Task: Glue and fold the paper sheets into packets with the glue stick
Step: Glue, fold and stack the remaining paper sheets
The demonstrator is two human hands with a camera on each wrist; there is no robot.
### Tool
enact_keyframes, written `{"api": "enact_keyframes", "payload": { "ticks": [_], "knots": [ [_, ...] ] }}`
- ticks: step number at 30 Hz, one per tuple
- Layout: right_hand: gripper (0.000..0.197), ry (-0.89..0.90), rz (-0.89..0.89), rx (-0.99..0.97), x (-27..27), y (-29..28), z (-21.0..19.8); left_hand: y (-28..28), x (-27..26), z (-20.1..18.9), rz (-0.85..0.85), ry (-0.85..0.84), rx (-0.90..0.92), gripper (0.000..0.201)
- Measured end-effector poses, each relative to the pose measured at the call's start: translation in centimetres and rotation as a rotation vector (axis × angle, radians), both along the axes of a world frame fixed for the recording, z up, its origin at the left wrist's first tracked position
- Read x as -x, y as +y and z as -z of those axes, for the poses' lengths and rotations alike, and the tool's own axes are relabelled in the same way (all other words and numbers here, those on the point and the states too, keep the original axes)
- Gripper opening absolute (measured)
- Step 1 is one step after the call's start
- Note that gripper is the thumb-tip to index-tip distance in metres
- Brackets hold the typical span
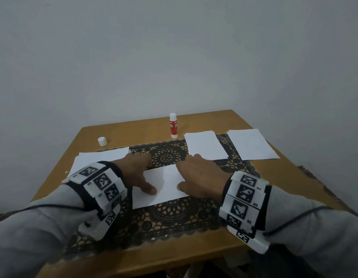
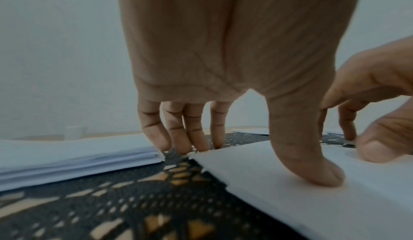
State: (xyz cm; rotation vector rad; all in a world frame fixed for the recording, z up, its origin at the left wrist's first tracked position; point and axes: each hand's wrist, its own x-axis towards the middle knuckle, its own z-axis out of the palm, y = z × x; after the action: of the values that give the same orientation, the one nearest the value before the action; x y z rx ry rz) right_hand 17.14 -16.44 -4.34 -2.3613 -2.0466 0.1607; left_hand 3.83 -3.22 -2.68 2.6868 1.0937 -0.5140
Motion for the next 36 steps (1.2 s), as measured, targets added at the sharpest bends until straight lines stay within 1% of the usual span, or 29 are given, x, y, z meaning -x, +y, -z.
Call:
{"api": "enact_keyframes", "payload": {
  "ticks": [5, 7, 9, 11, 13, 14, 15, 16, 17, 18, 20, 21, 23, 24, 26, 27, 28, 30, 32, 34, 36],
  "knots": [
    [0.023, -0.004, 0.006, 0.001, 0.0, 0.0, 0.0, 0.6, 0.2, 0.2, -0.034, -0.058, 0.101, 0.057],
    [0.021, 0.009, 0.019, -0.017, -0.1, 0.1, 0.1, 0.6, 0.2, 0.4, -0.013, -0.075, 0.093, 0.049],
    [0.020, 0.020, 0.039, -0.048, -0.2, 0.2, 0.2, 0.6, 0.2, 0.4, 0.006, -0.135, 0.069, 0.038],
    [0.026, 0.042, 0.066, -0.079, -0.2, 0.4, 0.4, 0.7, 0.7, 0.3, 0.001, -0.242, 0.046, 0.025],
    [0.043, 0.094, 0.110, -0.120, -0.3, 0.7, 0.4, 1.1, 1.8, -0.3, -0.017, -0.350, 0.045, 0.013],
    [0.047, 0.130, 0.130, -0.138, -0.4, 0.7, 0.3, 1.3, 2.6, -0.8, -0.022, -0.401, 0.070, 0.013],
    [0.044, 0.171, 0.136, -0.145, -0.6, 0.8, 0.1, 1.5, 3.4, -1.4, -0.033, -0.455, 0.116, 0.015],
    [0.035, 0.235, 0.120, -0.154, -0.7, 0.9, -0.2, 1.7, 4.4, -2.0, -0.054, -0.511, 0.178, 0.017],
    [0.025, 0.325, 0.091, -0.159, -0.8, 1.0, -0.6, 1.9, 5.3, -2.5, -0.078, -0.563, 0.236, 0.016],
    [0.023, 0.432, 0.057, -0.164, -0.9, 1.2, -0.9, 2.0, 6.2, -3.0, -0.102, -0.600, 0.270, 0.014],
    [0.029, 0.630, 0.031, -0.176, -0.6, 1.7, -1.6, 2.6, 7.6, -3.5, -0.164, -0.659, 0.276, 0.007],
    [0.029, 0.691, 0.043, -0.184, -0.3, 2.1, -1.9, 3.0, 8.0, -3.6, -0.208, -0.706, 0.259, 0.006],
    [0.030, 0.800, 0.097, -0.172, 0.5, 3.3, -2.4, 4.0, 8.8, -3.8, -0.357, -0.808, 0.205, 0.012],
    [0.029, 0.874, 0.129, -0.156, 1.0, 4.1, -2.7, 4.6, 9.2, -3.7, -0.447, -0.825, 0.198, 0.013],
    [0.025, 0.994, 0.190, -0.121, 2.3, 5.8, -2.9, 5.7, 10.0, -3.4, -0.591, -0.771, 0.250, 0.012],
    [0.023, 1.018, 0.212, -0.107, 2.9, 6.7, -2.9, 6.2, 10.5, -3.1, -0.646, -0.743, 0.277, 0.013],
    [0.021, 1.021, 0.230, -0.096, 3.6, 7.7, -2.9, 6.6, 10.9, -2.7, -0.690, -0.730, 0.278, 0.018],
    [0.018, 0.965, 0.271, -0.074, 4.9, 9.7, -2.7, 7.6, 11.8, -1.9, -0.748, -0.745, 0.210, 0.033],
    [0.017, 0.872, 0.310, -0.028, 6.1, 11.5, -2.8, 8.3, 12.5, -1.3, -0.754, -0.797, 0.136, 0.039],
    [0.026, 0.786, 0.310, 0.035, 6.9, 13.2, -3.0, 8.9, 12.9, -1.0, -0.717, -0.802, 0.070, 0.030],
    [0.036, 0.805, 0.311, 0.081, 7.5, 14.4, -3.1, 9.6, 13.3, -0.9, -0.655, -0.779, 0.005, 0.016]
  ]
}}
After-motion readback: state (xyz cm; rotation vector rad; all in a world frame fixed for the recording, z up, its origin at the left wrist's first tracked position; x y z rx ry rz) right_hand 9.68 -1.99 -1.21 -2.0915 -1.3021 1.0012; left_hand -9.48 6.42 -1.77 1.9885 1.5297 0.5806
